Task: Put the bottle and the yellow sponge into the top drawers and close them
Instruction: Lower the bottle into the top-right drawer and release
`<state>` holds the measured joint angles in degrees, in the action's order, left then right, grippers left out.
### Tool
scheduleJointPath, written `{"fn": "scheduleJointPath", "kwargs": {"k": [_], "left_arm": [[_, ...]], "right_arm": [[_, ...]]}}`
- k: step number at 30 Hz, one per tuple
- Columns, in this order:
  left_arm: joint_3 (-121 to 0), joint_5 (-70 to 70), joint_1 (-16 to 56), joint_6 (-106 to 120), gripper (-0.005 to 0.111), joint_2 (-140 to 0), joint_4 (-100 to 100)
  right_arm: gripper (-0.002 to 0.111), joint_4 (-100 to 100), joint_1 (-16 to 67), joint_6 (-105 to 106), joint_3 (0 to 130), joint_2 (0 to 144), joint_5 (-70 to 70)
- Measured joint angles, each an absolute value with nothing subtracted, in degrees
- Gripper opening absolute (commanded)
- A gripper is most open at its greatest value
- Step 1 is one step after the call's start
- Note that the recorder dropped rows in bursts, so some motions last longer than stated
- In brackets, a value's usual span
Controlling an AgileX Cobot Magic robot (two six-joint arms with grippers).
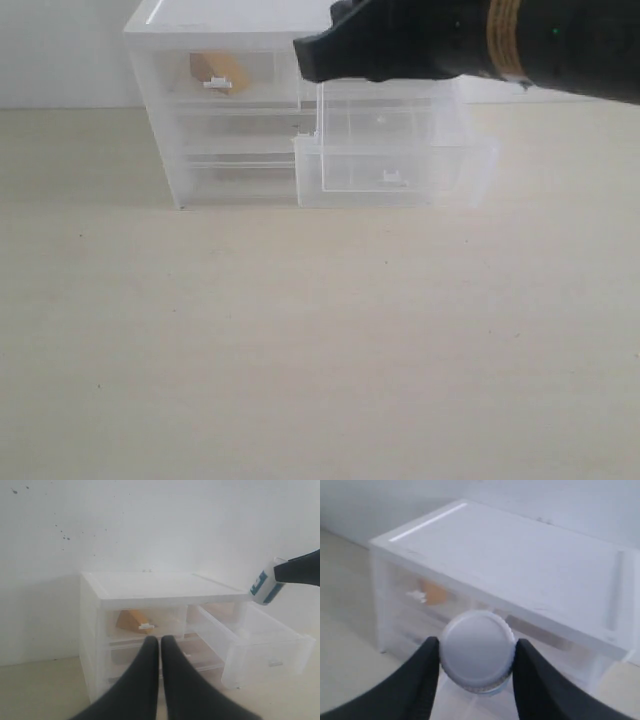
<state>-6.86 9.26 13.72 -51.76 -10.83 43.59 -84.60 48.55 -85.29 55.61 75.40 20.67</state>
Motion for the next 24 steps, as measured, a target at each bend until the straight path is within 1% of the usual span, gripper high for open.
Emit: {"fn": "scheduleJointPath", "kwargs": {"k": [2,4,6,7,8,9,10,11,14,15,16,17,18,19,20,21,22,24], "left_arm": [[-6.9,9.3,13.7,-51.8,0.004,-10.8,43.6],[-6.9,9.3,13.7,-51.8,0.004,-10.8,43.6],[-6.9,9.3,13.7,-51.8,0.004,-10.8,43.6],[-6.9,9.3,13.7,-51.8,0.004,-10.8,43.6],[-6.9,9.3,13.7,-51.8,0.004,-10.8,43.6],[-6.9,9.3,13.7,-51.8,0.004,-10.8,43.6],[-6.9,9.3,13.7,-51.8,0.004,-10.8,43.6],[-6.9,9.3,13.7,-51.8,0.004,-10.8,43.6],[-6.9,9.3,13.7,-51.8,0.004,-10.8,43.6],[-6.9,9.3,13.7,-51.8,0.004,-10.8,43.6],[-6.9,9.3,13.7,-51.8,0.004,-10.8,43.6],[-6.9,9.3,13.7,-51.8,0.004,-10.8,43.6],[-6.9,9.3,13.7,-51.8,0.004,-10.8,43.6],[-6.9,9.3,13.7,-51.8,0.004,-10.8,43.6],[-6.9,9.3,13.7,-51.8,0.004,-10.8,43.6],[-6.9,9.3,13.7,-51.8,0.004,-10.8,43.6],[-6.9,9.3,13.7,-51.8,0.004,-10.8,43.6],[-6.9,9.3,13.7,-51.8,0.004,-10.8,43.6]], "right_arm": [[0.005,-83.7,48.5,-84.6,57.9,78.7,27.7],[0.014,-83.1,48.5,-84.6,58.7,81.3,31.0],[0.036,-82.8,48.5,-84.9,59.3,84.5,33.9],[0.057,-82.5,48.5,-85.0,59.5,86.3,35.5],[0.068,-81.8,48.5,-85.2,60.1,88.1,37.4],[0.083,-81.5,48.5,-85.2,60.4,88.6,37.7],[0.093,-81.4,48.5,-85.2,60.6,88.8,37.5],[0.1,-81.4,48.5,-85.1,60.8,88.8,36.6],[0.097,-81.4,48.5,-84.4,61.8,88.5,34.3],[0.094,-81.3,48.5,-83.8,61.9,88.0,34.0],[0.086,-80.6,48.5,-82.8,62.1,87.2,33.8],[0.072,-78.8,48.5,-80.7,62.1,85.7,33.7],[0.061,-75.8,48.5,-77.8,62.1,83.7,33.7],[0.044,-72.9,48.5,-75.7,62.1,82.5,33.7],[0.023,-69.3,48.5,-72.9,62.2,80.8,33.7],[0.0,-65.1,48.5,-69.9,62.2,79.1,33.8],[0.003,-59.0,48.5,-66.2,62.2,77.0,33.8],[0.002,-46.6,48.5,-58.5,61.7,74.1,33.7]]}}
